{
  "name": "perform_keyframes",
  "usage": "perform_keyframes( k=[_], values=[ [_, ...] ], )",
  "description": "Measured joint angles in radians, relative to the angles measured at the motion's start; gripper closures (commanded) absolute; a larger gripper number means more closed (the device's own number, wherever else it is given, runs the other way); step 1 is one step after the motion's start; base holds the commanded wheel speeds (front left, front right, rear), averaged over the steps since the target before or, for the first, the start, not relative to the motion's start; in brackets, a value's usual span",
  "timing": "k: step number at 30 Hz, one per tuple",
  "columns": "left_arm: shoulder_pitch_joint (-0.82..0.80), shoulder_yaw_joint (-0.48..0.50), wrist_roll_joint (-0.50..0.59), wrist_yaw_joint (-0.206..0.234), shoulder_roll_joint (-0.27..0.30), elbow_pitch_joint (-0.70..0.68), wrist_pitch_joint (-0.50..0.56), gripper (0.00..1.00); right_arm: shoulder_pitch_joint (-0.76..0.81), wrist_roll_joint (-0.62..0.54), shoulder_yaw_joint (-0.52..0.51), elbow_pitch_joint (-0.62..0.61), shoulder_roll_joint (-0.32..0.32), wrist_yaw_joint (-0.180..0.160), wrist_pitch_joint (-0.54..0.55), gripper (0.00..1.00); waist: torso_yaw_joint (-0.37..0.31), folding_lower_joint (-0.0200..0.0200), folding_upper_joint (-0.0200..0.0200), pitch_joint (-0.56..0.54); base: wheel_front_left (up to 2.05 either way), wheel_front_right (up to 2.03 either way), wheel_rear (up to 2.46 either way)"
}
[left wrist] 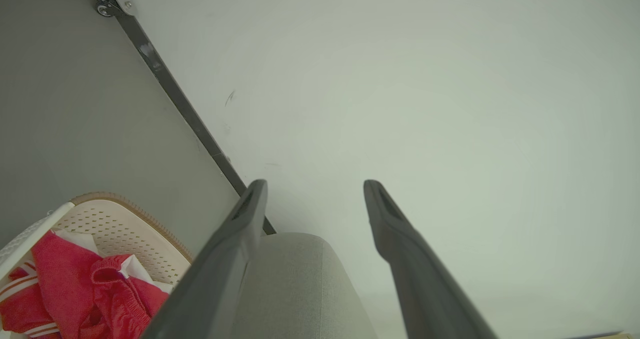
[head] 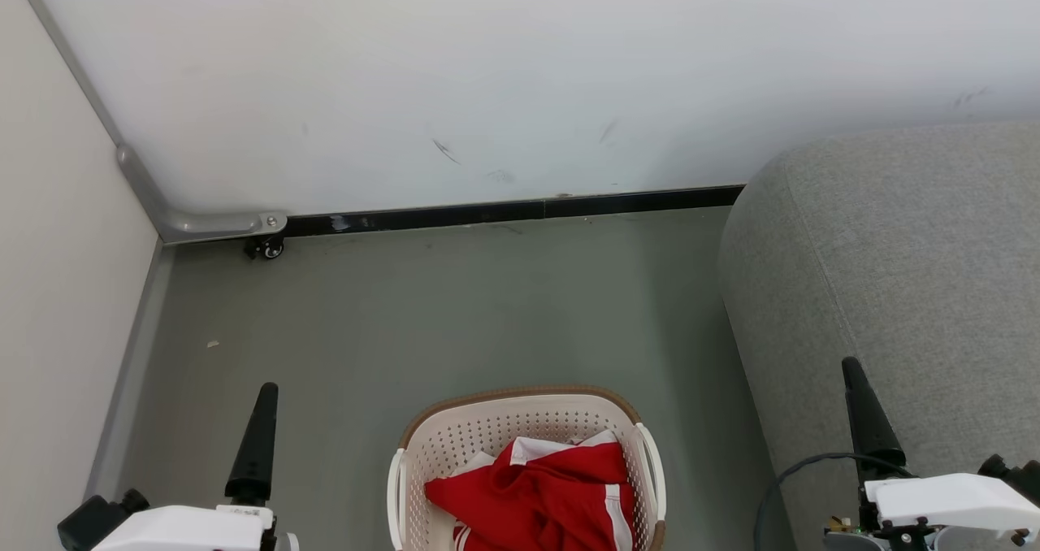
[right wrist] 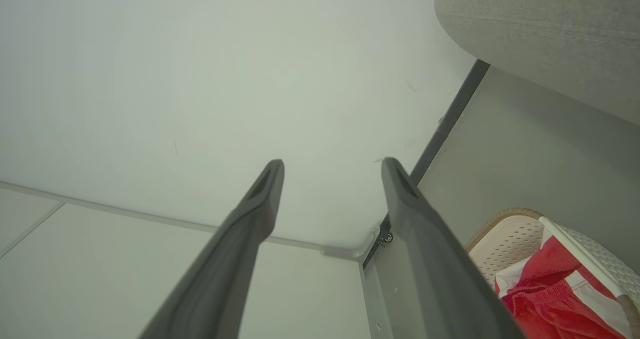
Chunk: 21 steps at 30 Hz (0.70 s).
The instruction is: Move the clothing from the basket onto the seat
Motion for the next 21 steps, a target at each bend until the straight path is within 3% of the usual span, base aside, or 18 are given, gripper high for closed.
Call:
perform_keyframes(
  k=[12, 21],
  values=[
    [0.0, -0.043, 0.206, 0.012, 0.005, -0.047, -0.035, 0.0, -0.01, -0.149, 0.016, -0.002, 0.001, 0.0, -0.038, 0.0, 0.002, 0.002, 0.0, 0.0, 0.0, 0.0, 0.0],
    [0.0, -0.076, 0.41, 0.041, 0.008, -0.081, -0.071, 0.0, -0.02, -0.321, 0.022, -0.004, 0.002, 0.0, -0.07, 0.0, 0.003, -0.0057, 0.0, 0.011, 0.0, 0.0, 0.0]
  ],
)
